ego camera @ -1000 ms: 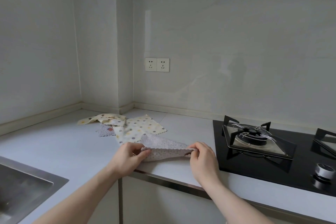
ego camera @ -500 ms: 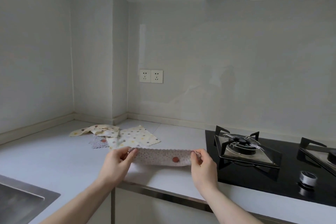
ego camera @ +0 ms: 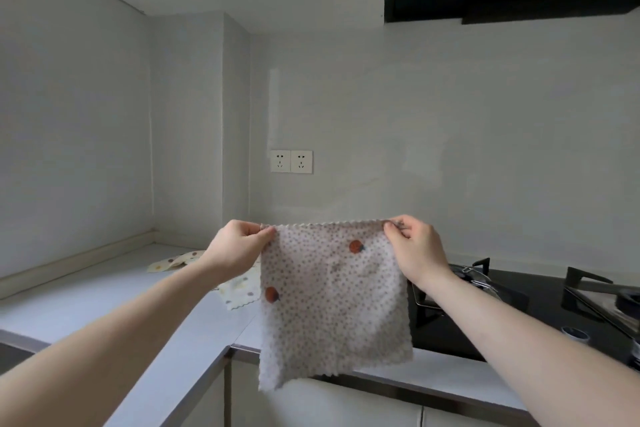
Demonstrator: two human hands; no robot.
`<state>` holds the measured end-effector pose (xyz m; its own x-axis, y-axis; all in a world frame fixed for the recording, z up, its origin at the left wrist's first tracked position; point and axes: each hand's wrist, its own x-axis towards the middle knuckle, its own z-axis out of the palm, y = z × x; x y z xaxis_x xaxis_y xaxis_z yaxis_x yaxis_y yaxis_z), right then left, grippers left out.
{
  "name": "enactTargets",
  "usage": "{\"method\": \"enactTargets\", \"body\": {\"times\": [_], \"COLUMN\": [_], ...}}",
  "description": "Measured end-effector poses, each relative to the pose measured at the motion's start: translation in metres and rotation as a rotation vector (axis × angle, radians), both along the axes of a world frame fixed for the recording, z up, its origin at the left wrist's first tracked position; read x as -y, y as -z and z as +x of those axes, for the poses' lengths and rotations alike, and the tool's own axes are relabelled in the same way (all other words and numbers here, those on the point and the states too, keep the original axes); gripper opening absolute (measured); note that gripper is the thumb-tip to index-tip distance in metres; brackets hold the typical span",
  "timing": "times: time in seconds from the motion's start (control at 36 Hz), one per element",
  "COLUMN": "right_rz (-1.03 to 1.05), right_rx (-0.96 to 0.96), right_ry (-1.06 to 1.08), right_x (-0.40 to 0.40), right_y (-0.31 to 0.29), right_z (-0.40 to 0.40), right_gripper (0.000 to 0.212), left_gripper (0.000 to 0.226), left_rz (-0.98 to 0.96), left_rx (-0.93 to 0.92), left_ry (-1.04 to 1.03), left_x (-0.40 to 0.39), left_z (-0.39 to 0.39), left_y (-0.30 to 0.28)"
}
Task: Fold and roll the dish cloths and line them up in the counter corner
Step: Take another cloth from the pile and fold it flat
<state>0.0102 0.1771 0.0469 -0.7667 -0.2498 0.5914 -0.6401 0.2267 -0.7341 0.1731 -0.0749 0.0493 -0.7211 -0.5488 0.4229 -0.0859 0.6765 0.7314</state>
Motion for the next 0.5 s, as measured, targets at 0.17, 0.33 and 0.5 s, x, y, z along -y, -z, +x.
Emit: {"method": "enactTargets", "body": {"times": [0.17,0.33,0.5], "right_rz": [0.271,0.068,0.017], "right_rx": [0.122,0.122,-0.048], "right_ry": [0.056,0.116,0.118], "right_x": [-0.005,0.003,-0.004], "right_y": [0.011,0.002,-0.009], "right_z": [-0.011,-0.025,-0.020], "right_gripper": [0.015,0.022,0.020], "left_gripper": [0.048,0.028,0.034], "left_rz": [0.041,0.098,-0.028], "left_rx": [0.165,-0.059,-0.165], "left_ry": [0.008,0.006,0.015], "left_x": [-0.009,-0.019,-0.017], "left_z": [-0.004,-0.021,-0.027], "left_y": [0.005,-0.018,-0.024]}}
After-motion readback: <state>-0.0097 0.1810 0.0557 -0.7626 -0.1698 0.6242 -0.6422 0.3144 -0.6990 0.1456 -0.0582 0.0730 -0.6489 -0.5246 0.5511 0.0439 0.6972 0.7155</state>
